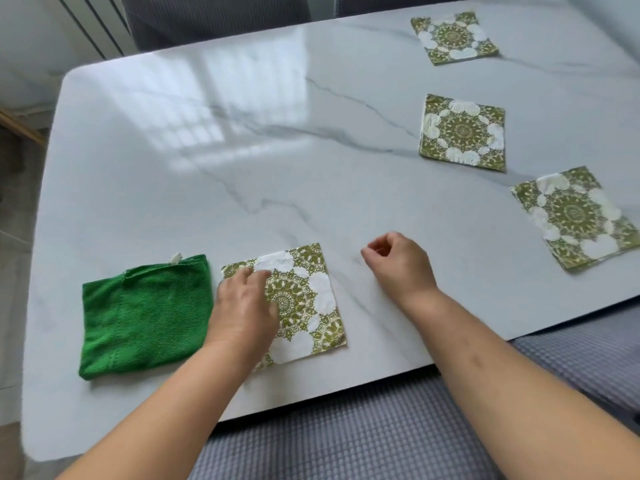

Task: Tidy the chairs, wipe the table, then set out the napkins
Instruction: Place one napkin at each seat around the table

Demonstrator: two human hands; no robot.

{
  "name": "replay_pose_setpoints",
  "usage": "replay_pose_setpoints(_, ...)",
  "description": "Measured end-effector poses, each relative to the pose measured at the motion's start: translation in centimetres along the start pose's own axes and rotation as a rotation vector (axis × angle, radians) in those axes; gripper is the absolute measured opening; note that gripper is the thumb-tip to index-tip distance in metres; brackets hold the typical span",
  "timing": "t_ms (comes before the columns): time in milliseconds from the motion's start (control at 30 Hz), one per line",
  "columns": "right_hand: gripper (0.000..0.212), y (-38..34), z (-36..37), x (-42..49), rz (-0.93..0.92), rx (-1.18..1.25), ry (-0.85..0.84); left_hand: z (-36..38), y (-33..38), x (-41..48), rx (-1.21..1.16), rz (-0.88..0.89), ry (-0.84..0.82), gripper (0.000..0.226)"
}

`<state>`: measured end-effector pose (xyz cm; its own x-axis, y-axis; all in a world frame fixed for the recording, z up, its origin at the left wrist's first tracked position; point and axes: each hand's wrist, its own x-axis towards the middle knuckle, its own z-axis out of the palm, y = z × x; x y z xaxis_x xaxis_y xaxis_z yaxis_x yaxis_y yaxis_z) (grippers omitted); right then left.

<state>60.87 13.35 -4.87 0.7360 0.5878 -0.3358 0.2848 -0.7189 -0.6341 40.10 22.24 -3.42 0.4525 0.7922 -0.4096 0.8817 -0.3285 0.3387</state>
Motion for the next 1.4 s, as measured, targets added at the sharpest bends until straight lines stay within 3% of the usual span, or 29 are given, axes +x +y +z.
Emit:
replay_pose_setpoints(67, 0.023, 0.1, -2.2, 3.7, 0.017, 0.072, 0.113, -0.3, 1.2, 0.7, -0.029, 0.027, 0.028, 0.054)
replay_pose_setpoints(200, 0.050, -0.2, -4.9, 9.9, -0.104, -0.356, -0.023, -0.7, 3.6, 2.3, -0.066, 0.047, 0.103, 0.051)
replay_pose_setpoints(400, 0.064, -0.2, -6.2, 16.3, -0.017, -0.545, -0.049, -0.4, 5.4, 3.5, -0.129, 0.061, 0.178, 0.050)
replay_pose_setpoints(600, 0.082, 0.6, -6.6, 18.6, 0.034, -0.569, 0.052, -0.9, 4.7, 3.4, -0.150, 0.148, 0.297, 0.047)
replay_pose_setpoints(733, 0.078, -0.9, -6.5, 17.1, -0.113, -0.465, 0.164, -1.9, 4.1, 3.7, -0.201, 0.170, 0.258, 0.046)
replay_pose_setpoints(833, 0.065, -4.8, -5.4, 12.5, -0.320, -0.329, 0.199, -3.6, 3.2, 4.4, -0.470, 0.148, 0.169, 0.045)
replay_pose_setpoints(967, 0.059, -10.0, -0.5, 2.6, -0.638, -0.396, 0.195, -6.5, 1.3, 5.4, -1.249, -0.088, -0.206, 0.056)
replay_pose_setpoints(1033, 0.060, -12.0, 3.6, -2.7, -0.825, -0.422, 0.156, -8.1, -1.7, 6.1, -1.521, -0.176, -0.381, 0.071)
replay_pose_setpoints(1067, 0.056, -12.5, 5.6, -4.8, -0.887, -0.433, 0.082, -8.8, -3.2, 6.3, -1.579, -0.192, -0.424, 0.073)
replay_pose_setpoints(1133, 0.044, -13.3, 9.0, -8.0, -0.937, -0.430, -0.048, -10.0, -5.7, 5.9, -1.527, -0.185, -0.406, 0.050)
replay_pose_setpoints(1200, 0.033, -14.3, 11.5, -10.4, -0.885, -0.323, -0.040, -11.2, -8.6, 5.1, -1.376, -0.204, -0.295, 0.022)
replay_pose_setpoints(1333, 0.019, -16.3, 13.2, -13.3, -0.467, -0.019, 0.056, -13.1, -13.9, 3.8, -1.206, -0.216, -0.272, 0.031)
replay_pose_setpoints(1400, 0.022, -16.4, 13.2, -14.0, -0.245, -0.010, 0.059, -14.3, -15.5, 3.2, -1.145, -0.233, -0.260, 0.032)
